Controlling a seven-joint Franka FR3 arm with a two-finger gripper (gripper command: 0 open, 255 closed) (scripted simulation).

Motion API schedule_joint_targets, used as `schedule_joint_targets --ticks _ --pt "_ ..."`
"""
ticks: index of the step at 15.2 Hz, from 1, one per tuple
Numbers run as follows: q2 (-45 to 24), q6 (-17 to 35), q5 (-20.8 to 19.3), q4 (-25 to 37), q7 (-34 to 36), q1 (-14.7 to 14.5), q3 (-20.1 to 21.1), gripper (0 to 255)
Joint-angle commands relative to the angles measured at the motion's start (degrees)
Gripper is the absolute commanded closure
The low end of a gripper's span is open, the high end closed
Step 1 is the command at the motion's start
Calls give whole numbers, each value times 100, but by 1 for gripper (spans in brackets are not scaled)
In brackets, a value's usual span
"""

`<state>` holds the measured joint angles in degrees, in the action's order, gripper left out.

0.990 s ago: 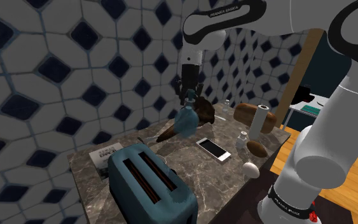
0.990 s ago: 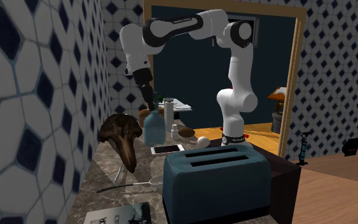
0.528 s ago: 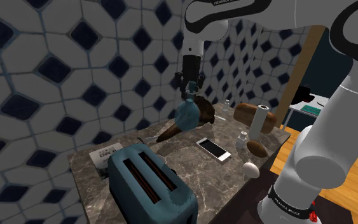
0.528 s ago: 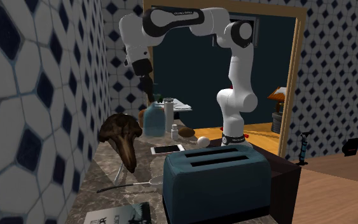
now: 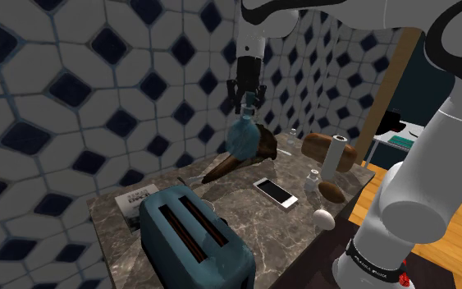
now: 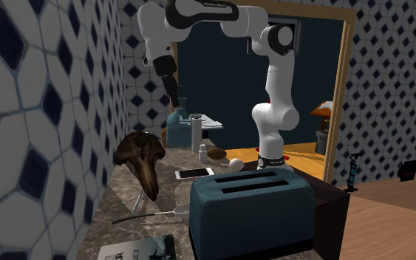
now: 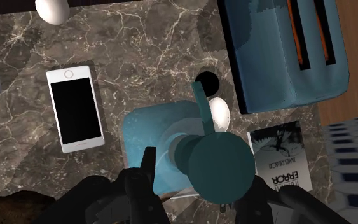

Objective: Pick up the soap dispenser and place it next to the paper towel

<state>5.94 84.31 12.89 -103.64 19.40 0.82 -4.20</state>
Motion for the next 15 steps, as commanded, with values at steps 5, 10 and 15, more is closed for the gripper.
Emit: schedule_joint_targets --ticks 5,10,15 --pt "-71 -477 15 556 91 5 -13 255" --pt "-167 -874 37 1055 166 11 -26 255" --pt "-304 -1285 70 1609 245 18 -41 255"
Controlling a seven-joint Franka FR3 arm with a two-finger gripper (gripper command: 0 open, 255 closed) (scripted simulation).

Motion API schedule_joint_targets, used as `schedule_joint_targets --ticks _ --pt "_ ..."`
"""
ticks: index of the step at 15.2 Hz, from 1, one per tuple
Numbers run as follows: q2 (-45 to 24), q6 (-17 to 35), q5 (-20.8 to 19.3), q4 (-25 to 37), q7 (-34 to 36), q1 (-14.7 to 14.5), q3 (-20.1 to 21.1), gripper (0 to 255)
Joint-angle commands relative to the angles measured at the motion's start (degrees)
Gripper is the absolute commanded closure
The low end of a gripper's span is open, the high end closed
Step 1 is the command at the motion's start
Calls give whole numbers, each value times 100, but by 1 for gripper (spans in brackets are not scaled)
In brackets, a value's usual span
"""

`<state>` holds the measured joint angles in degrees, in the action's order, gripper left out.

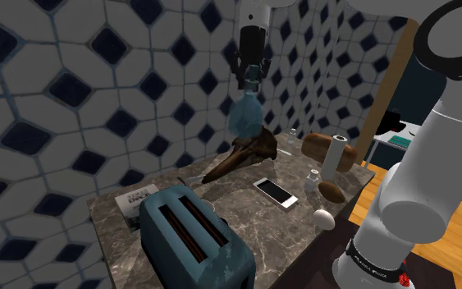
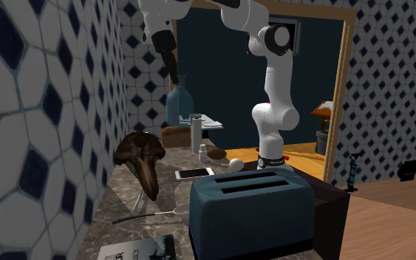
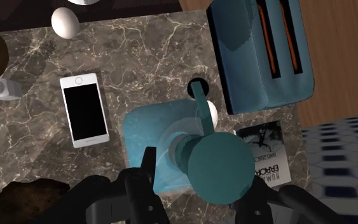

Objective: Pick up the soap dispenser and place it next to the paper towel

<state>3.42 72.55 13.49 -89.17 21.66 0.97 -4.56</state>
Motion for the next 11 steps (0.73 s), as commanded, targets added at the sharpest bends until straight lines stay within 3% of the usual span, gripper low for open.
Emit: schedule_joint_targets --ticks 1,4,11 --pt "-84 -195 19 281 35 5 -8 255" --pt "-171 -402 41 577 75 11 -17 255" --pt "279 -591 -284 122 -885 435 -502 255"
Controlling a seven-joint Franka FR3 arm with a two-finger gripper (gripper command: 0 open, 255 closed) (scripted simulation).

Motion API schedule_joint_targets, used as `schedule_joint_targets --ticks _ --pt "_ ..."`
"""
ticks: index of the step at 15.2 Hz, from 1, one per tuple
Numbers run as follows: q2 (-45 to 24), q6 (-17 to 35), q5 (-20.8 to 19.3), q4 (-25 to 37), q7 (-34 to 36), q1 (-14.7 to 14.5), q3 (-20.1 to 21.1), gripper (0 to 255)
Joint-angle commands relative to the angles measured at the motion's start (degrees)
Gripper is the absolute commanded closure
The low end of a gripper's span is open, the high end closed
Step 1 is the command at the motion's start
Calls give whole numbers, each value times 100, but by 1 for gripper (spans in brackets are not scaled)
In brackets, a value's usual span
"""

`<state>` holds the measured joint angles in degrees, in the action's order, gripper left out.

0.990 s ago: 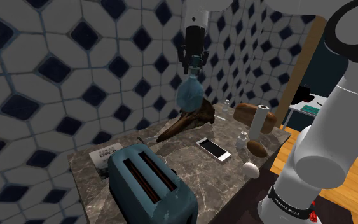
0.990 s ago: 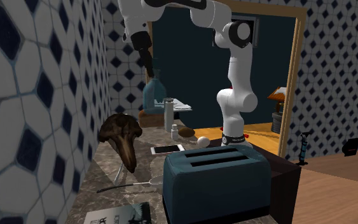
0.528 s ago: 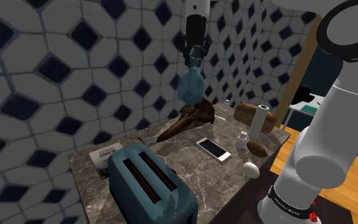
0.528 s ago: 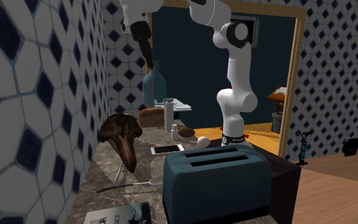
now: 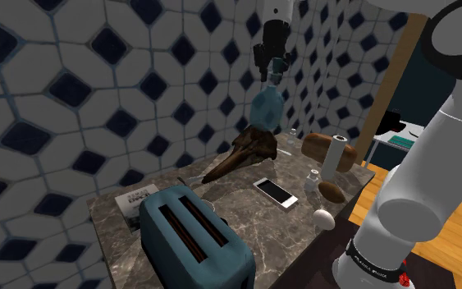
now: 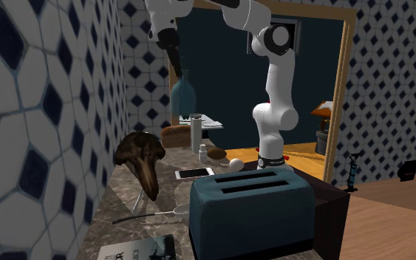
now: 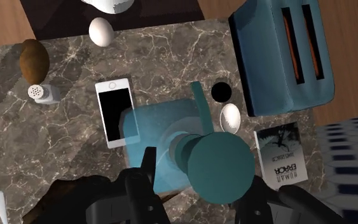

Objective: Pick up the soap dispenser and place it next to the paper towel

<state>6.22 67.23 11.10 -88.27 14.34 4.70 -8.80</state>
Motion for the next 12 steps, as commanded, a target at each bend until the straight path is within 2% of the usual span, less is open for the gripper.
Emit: schedule_joint_targets --ticks 1,12 --pt "38 -89 -98 -3 -295 121 -152 255" --pt "57 -406 -689 83 -1972 786 -1038 255"
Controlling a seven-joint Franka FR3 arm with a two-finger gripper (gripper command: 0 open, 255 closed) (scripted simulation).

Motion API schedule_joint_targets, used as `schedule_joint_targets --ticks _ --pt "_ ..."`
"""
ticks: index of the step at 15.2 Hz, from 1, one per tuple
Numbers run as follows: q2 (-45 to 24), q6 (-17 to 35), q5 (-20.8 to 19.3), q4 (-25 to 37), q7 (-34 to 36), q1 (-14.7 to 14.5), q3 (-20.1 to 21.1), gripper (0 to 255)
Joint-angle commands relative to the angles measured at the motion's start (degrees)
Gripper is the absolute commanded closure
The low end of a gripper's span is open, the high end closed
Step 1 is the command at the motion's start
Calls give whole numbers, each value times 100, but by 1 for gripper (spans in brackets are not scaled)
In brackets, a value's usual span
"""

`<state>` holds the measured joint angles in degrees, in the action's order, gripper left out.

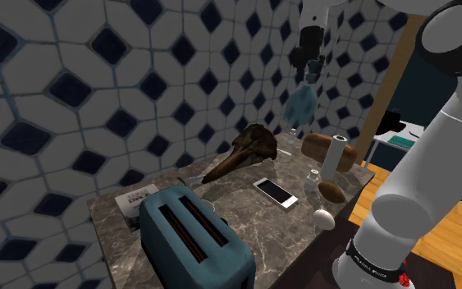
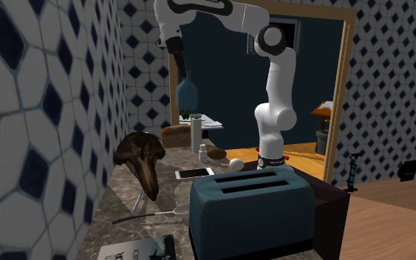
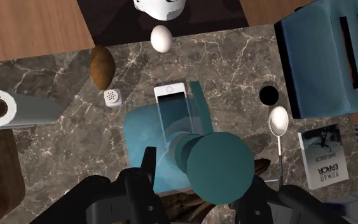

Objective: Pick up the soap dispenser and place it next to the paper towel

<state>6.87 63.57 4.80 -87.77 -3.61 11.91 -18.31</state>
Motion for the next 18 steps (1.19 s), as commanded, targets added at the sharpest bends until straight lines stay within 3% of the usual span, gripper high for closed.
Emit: schedule_joint_targets --ticks 1,12,18 --pt "-46 -66 -106 83 -341 129 -174 255" --pt "-950 -348 -370 1110 -2257 949 -1125 255" --pt "-676 205 -474 319 -2153 887 -1066 255"
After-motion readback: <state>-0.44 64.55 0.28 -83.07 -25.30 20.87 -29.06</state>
